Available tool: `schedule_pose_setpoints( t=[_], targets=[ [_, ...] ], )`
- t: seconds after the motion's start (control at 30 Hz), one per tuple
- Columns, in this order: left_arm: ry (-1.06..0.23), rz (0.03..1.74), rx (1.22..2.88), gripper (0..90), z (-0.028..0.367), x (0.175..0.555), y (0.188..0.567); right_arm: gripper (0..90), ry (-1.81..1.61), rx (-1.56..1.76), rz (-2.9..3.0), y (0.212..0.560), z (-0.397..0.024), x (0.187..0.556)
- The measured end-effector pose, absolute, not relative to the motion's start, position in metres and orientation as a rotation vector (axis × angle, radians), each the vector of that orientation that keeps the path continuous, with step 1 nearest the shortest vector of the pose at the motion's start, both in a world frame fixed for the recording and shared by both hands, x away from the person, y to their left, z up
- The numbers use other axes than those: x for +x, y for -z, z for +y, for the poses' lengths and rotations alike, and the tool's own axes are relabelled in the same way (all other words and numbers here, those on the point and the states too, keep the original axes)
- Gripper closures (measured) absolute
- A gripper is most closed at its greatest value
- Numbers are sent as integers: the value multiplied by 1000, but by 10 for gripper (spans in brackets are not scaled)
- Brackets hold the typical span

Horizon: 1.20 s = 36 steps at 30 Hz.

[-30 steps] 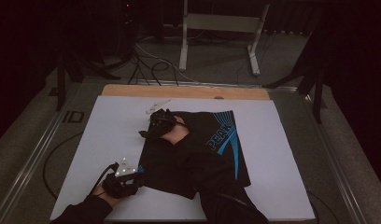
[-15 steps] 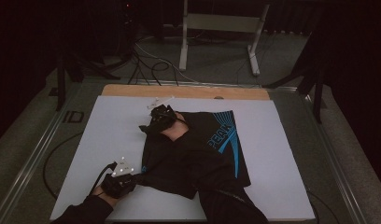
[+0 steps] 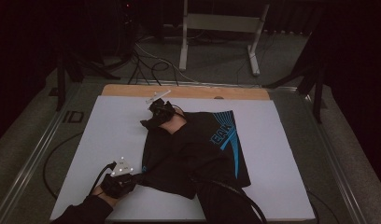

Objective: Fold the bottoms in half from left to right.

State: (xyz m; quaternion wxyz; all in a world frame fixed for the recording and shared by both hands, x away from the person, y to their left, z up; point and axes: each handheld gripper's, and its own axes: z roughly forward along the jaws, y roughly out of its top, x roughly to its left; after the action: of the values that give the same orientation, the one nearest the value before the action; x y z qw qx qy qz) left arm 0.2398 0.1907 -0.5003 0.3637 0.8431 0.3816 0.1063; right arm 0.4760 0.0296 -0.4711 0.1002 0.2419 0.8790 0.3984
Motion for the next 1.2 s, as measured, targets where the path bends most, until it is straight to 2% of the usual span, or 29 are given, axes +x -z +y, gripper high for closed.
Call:
schedule_pose_setpoints(
  t=[0.27, 0.3, 0.37, 0.6, 1.1, 1.2],
  targets=[
    [-284, 975, 2155, 858, 191, 239, 499, 155, -1162, 856, 2551, 486, 35, 483],
    [-283, 971, 2157, 858, 191, 239, 499, 199, -1148, 875, 2534, 489, 36, 484],
    [-283, 971, 2157, 858, 191, 239, 499, 199, -1133, 905, 2517, 490, 37, 484],
    [-276, 978, 2149, 857, 192, 239, 499, 341, -1034, 1003, 2468, 500, 43, 489],
    [-267, 966, 2162, 857, 191, 239, 499, 479, -877, 1055, 2473, 520, 53, 491],
    [-260, 965, 2162, 858, 191, 239, 498, 564, -865, 1051, 2475, 518, 53, 492]
  ],
)
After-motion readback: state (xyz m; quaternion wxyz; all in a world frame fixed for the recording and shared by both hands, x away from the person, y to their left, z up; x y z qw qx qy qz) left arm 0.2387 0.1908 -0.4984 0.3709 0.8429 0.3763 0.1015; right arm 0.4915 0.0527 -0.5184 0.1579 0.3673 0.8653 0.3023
